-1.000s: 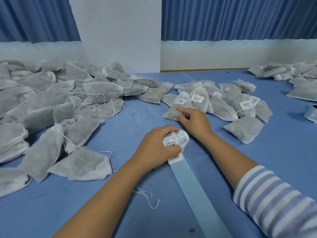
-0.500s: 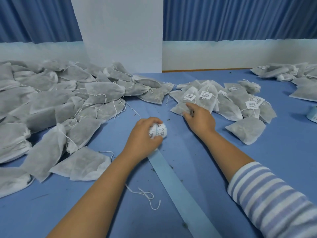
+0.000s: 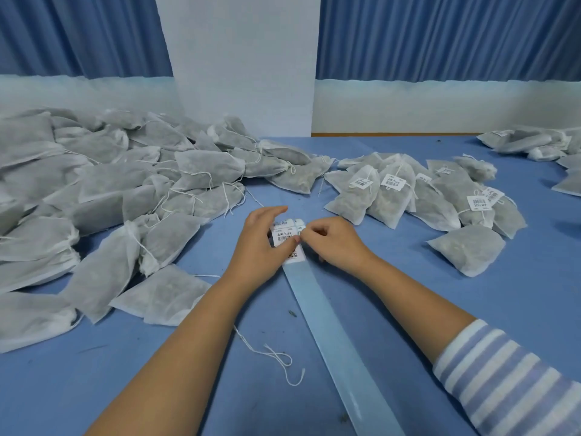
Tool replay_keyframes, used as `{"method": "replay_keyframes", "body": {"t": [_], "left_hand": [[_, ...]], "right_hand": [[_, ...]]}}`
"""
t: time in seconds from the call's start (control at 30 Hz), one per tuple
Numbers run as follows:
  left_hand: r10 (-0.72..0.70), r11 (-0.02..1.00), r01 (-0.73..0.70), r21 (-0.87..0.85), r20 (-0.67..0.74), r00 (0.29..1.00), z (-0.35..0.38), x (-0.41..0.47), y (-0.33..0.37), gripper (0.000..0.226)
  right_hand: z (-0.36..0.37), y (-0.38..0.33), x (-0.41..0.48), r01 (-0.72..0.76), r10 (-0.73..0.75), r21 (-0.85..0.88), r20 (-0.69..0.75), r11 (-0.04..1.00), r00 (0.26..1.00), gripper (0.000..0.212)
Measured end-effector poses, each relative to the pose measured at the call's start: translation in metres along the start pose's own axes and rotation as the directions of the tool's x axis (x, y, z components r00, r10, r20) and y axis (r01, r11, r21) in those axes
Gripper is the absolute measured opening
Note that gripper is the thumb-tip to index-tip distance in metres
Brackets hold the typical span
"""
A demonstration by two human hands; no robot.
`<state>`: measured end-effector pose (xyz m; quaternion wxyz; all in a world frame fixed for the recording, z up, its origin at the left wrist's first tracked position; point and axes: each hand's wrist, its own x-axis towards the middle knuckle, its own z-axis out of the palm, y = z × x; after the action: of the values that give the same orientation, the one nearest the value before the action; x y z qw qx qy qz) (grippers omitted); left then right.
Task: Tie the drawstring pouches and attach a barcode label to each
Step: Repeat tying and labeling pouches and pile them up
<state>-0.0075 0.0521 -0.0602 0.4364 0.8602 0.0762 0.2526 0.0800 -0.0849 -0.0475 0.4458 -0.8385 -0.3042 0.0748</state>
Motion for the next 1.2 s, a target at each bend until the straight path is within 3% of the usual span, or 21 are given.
{"method": "replay_keyframes", "body": {"t": [0.13, 0.27, 0.33, 0.4, 0.5, 0.63, 0.77, 0.9, 1.0, 1.1, 1.2], "left_hand": [[0.008, 0.997, -0.011, 0.08, 0.038, 0.999, -0.002, 0.002, -0.001, 0.05], [-0.043, 0.969, 0.069, 0.236, -0.113, 0.993, -0.015, 0.006, -0.002, 0.04], [-0.064, 0.897, 0.157, 0.412, -0.23, 0.971, -0.029, 0.008, -0.006, 0.038], [-0.103, 0.756, 0.277, 0.593, -0.31, 0.945, -0.045, 0.008, -0.012, 0.042], [-0.241, 0.581, 0.459, 0.672, -0.396, 0.886, -0.06, 0.008, -0.019, 0.044], [-0.302, 0.496, 0.471, 0.729, -0.363, 0.881, -0.067, 0.007, -0.026, 0.035], [-0.289, 0.486, 0.464, 0.74, -0.365, 0.885, -0.069, 0.009, -0.03, 0.037], [-0.265, 0.533, 0.453, 0.715, -0.368, 0.891, -0.072, 0.01, -0.033, 0.032], [-0.167, 0.677, 0.379, 0.63, -0.37, 0.914, -0.072, 0.012, -0.029, 0.027], [-0.041, 0.891, 0.211, 0.403, -0.391, 0.92, -0.066, 0.014, -0.015, 0.02], [-0.121, 0.987, 0.152, 0.047, -0.403, 0.907, -0.057, 0.014, 0.001, 0.011]], "right_hand": [[0.003, -0.001, -0.003, -0.068, 0.057, 0.22, 0.057, 0.973, 0.997, 0.02], [0.008, 0.005, -0.001, -0.022, 0.033, 0.179, -0.061, 0.984, 0.998, 0.018], [0.009, 0.006, 0.0, -0.031, 0.043, 0.194, -0.062, 0.98, 0.997, 0.018], [0.008, 0.006, 0.001, -0.046, 0.056, 0.199, -0.044, 0.979, 0.997, 0.021], [0.007, 0.005, 0.002, -0.075, 0.083, 0.201, -0.034, 0.977, 0.996, 0.025], [0.008, 0.004, 0.002, -0.108, 0.124, 0.284, -0.039, 0.953, 0.991, 0.04], [0.006, 0.004, 0.003, -0.15, 0.167, 0.342, -0.023, 0.928, 0.986, 0.043], [0.006, 0.006, 0.005, -0.168, 0.189, 0.369, -0.022, 0.914, 0.982, 0.036], [0.003, 0.008, 0.008, -0.19, 0.218, 0.409, -0.022, 0.892, 0.976, 0.034], [0.001, 0.01, 0.008, -0.181, 0.228, 0.429, -0.06, 0.885, 0.972, 0.032], [-0.001, 0.011, 0.008, -0.152, 0.222, 0.412, -0.127, 0.898, 0.967, 0.029]]}}
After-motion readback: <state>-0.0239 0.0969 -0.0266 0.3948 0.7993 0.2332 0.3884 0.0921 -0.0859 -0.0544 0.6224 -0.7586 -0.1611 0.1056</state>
